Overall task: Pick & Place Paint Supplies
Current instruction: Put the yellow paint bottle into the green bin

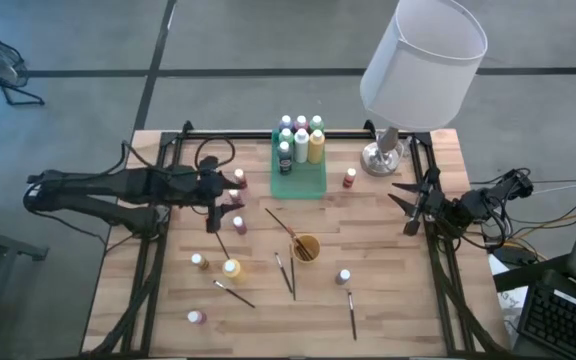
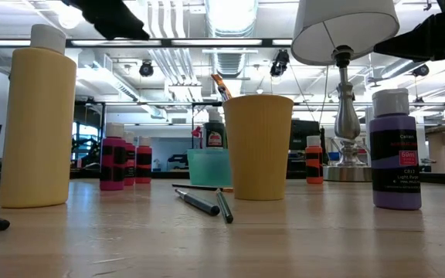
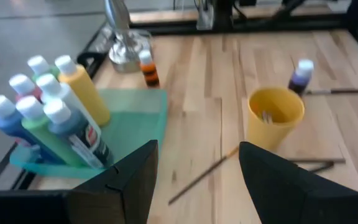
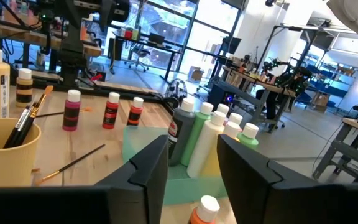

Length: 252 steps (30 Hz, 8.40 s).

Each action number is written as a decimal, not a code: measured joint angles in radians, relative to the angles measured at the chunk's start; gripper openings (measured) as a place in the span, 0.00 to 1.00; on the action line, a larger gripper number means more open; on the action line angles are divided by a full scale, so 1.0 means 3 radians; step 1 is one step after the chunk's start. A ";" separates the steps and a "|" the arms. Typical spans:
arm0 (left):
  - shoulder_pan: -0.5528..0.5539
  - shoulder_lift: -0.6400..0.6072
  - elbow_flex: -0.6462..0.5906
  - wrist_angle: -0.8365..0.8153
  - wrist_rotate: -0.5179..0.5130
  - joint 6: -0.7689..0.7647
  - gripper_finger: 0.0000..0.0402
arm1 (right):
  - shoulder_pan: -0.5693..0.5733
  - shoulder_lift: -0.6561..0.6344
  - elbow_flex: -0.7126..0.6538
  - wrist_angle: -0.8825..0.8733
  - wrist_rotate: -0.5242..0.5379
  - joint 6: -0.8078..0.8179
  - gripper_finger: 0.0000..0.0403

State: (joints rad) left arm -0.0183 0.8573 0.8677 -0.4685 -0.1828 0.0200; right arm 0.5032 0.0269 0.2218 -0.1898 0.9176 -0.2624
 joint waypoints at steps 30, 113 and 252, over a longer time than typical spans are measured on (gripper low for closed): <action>-0.2468 0.0090 -0.0020 -0.0834 -0.0999 -0.1741 0.57 | 0.0000 -0.0001 0.0001 0.0000 0.0000 0.0000 0.47; -0.2475 0.1263 -0.0234 0.0015 -0.1727 -0.2279 0.33 | 0.0000 0.0000 0.0000 0.0000 0.0001 0.0000 0.22; 0.0990 0.2961 0.1289 0.1415 -0.0124 -0.0749 0.32 | 0.0000 -0.0001 0.0000 -0.0001 0.0001 0.0000 0.37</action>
State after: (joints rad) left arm 0.2787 1.7455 1.2545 -0.0442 -0.2199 -0.2048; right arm 0.5034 0.0265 0.2218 -0.1902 0.9180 -0.2623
